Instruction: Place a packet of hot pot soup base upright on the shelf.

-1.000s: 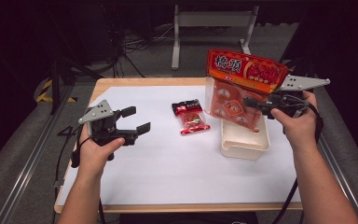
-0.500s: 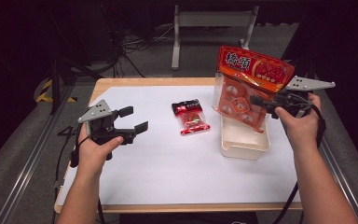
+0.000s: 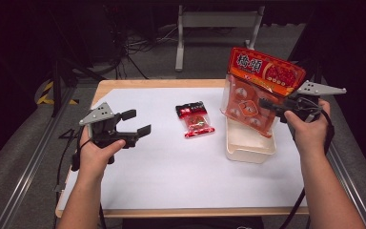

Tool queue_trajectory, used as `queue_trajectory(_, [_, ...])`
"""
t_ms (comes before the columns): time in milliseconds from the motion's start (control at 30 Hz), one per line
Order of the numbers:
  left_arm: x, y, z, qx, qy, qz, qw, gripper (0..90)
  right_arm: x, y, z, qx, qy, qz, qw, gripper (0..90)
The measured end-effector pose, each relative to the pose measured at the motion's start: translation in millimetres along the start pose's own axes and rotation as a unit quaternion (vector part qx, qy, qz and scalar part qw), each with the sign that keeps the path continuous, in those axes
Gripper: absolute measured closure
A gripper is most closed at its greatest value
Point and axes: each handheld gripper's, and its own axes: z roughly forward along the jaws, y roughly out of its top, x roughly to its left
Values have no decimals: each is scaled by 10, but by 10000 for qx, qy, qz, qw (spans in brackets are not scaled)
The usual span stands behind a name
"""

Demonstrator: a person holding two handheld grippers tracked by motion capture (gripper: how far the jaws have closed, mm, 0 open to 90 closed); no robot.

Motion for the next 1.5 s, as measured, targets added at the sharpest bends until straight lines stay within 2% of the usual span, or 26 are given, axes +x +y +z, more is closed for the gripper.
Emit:
queue_trajectory(133, [8, -11, 12, 11, -5, -34, 10000, 174, -17, -44, -27, -16, -124, 25, 9999, 701])
queue_trajectory(333, [13, -18, 21, 31, -2, -27, 10000, 174, -56, -120, -35, -31, -189, 123, 9997, 701])
queue_trajectory(600, [25, -29, 17, 45, 0, -50, 10000, 174, -49, -194, -11, -12, -321, 92, 9994, 701])
queue_trajectory(800, [29, -32, 1, 54, 7, -61, 10000, 173, -18, -267, 41, 133, -409, 41, 9991, 700])
queue_trajectory(900, [28, -33, -2, 54, 4, -62, 10000, 173, 7, -331, 96, 310, -498, 2, 9983, 700])
queue_trajectory(1267, [29, -39, 15, 85, -8, -51, 10000, 173, -36, -483, 112, 406, -466, 169, 9979, 700])
queue_trajectory(1300, [30, -41, 18, 78, -5, -61, 10000, 173, -43, -510, 118, 382, -428, 237, 9981, 700])
queue_trajectory(1500, [34, -42, 14, 90, -1, -69, 9999, 173, -55, -552, 125, 389, -394, 233, 9982, 701])
